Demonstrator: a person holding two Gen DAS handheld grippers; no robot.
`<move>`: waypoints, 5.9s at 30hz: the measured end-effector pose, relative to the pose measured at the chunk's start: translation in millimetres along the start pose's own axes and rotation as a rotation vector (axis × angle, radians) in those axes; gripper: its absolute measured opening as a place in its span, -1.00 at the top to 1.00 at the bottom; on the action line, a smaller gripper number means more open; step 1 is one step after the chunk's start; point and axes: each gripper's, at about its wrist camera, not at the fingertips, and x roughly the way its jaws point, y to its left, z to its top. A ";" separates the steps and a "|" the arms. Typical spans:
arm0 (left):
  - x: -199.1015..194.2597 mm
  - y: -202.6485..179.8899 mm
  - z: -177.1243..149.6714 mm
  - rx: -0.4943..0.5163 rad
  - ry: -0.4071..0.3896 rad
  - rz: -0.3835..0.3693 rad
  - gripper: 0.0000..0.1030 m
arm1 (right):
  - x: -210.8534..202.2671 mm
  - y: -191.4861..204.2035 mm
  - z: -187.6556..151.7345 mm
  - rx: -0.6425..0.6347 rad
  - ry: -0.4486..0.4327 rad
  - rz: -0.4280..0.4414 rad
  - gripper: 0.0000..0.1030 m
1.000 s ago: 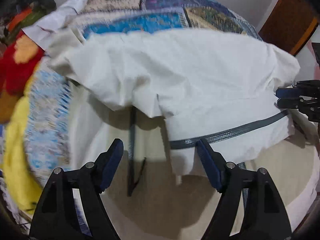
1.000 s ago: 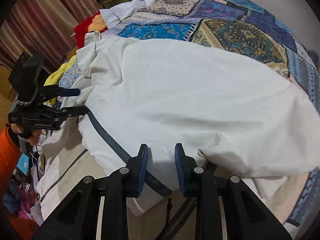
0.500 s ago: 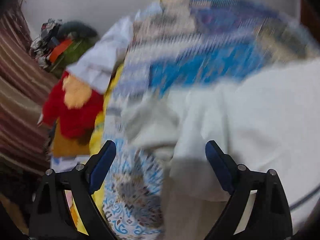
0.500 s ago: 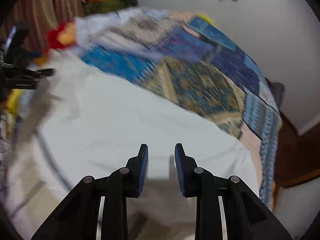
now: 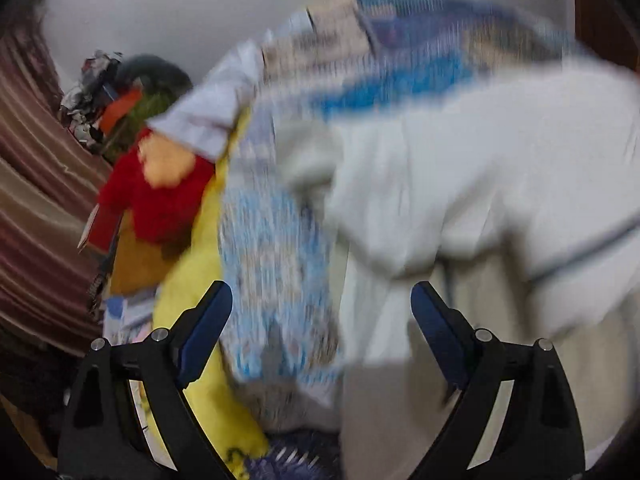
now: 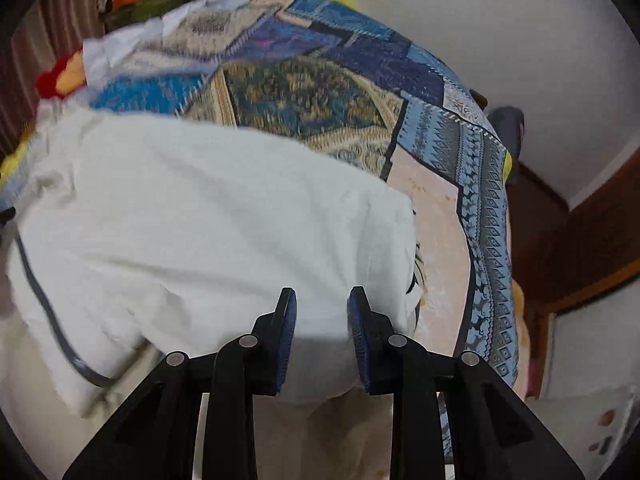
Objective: Fold large clothes
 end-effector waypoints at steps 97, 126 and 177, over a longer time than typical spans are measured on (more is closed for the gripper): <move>-104.1 3.4 41.2 -0.326 -0.099 -0.383 0.98 | -143.3 -1.5 -101.1 0.380 -0.316 0.368 0.88; -75.5 16.3 -74.9 -0.259 0.072 -0.183 0.68 | -107.1 55.9 -197.5 0.137 0.010 0.017 0.86; -108.6 -51.1 -29.9 -0.269 0.052 -0.506 0.75 | -132.9 78.1 -159.7 0.288 -0.076 0.445 0.89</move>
